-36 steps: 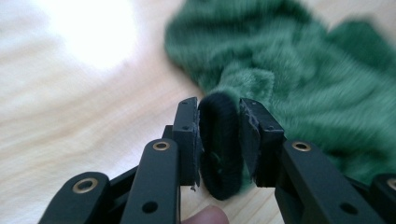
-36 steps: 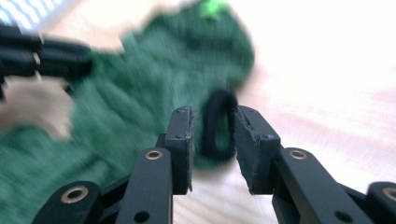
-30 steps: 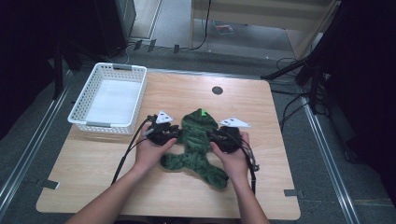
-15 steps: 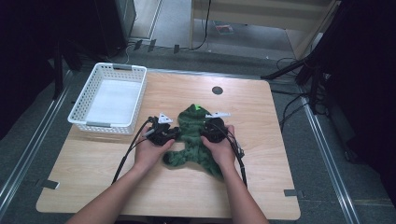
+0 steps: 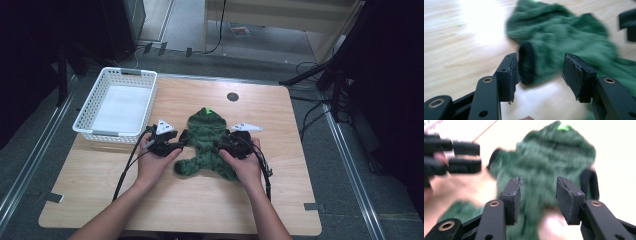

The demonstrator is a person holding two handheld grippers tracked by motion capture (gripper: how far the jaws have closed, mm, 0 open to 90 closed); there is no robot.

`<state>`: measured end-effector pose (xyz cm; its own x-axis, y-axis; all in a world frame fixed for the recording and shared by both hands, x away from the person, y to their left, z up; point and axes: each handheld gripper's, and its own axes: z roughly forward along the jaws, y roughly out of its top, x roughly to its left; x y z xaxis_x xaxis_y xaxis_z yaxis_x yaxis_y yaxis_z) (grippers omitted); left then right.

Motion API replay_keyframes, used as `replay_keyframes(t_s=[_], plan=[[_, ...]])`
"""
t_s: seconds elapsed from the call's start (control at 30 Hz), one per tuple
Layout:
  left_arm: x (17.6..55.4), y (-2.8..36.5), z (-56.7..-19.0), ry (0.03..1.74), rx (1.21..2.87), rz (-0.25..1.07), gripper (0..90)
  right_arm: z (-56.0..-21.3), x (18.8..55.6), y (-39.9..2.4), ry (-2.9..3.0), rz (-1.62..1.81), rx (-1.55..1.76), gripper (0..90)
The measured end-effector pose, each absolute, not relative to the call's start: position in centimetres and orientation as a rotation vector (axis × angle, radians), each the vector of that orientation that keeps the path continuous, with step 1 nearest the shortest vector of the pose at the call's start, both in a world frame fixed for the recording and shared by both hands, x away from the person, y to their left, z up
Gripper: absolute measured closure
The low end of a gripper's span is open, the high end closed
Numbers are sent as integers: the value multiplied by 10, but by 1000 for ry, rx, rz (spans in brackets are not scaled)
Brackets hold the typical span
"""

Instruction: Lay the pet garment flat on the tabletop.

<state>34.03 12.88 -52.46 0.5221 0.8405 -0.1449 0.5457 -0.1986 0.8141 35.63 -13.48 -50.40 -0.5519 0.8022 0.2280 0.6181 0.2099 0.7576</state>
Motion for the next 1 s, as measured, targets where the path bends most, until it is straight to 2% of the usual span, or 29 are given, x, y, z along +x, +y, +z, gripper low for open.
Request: replay_keyframes(t_s=[0.1, 0.3, 0.37, 0.43, 0.5, 0.57, 0.67, 0.8, 0.9, 0.97, 1.0], plan=[[327, 118, -524, 1089, 1913, 343, 470, -512, 342, -140, 2305, 1197, 1351, 551], [322, 84, -539, 1019, 2023, 288, 491, -533, 337, -140, 2335, 1202, 1422, 559], [321, 79, -542, 1026, 2048, 322, 499, -536, 336, -134, 2345, 1173, 1396, 576], [323, 77, -544, 1065, 2048, 354, 531, -540, 335, -129, 2335, 1120, 1370, 646], [324, 78, -544, 1085, 2036, 368, 623, -542, 334, -128, 2311, 1118, 1358, 745], [322, 77, -543, 1042, 2065, 388, 784, -541, 333, -127, 2312, 1093, 1359, 822], [319, 79, -540, 1007, 2095, 451, 877, -536, 331, -131, 2267, 1102, 1338, 861], [324, 91, -541, 1050, 2057, 457, 894, -529, 329, -139, 2225, 1068, 1310, 878], [327, 95, -544, 1062, 2052, 442, 889, -536, 329, -138, 2266, 1054, 1302, 870], [325, 97, -541, 1054, 2014, 416, 844, -538, 328, -137, 2268, 1073, 1273, 817], [324, 99, -539, 1053, 1997, 414, 765, -535, 327, -138, 2258, 1104, 1263, 737]])
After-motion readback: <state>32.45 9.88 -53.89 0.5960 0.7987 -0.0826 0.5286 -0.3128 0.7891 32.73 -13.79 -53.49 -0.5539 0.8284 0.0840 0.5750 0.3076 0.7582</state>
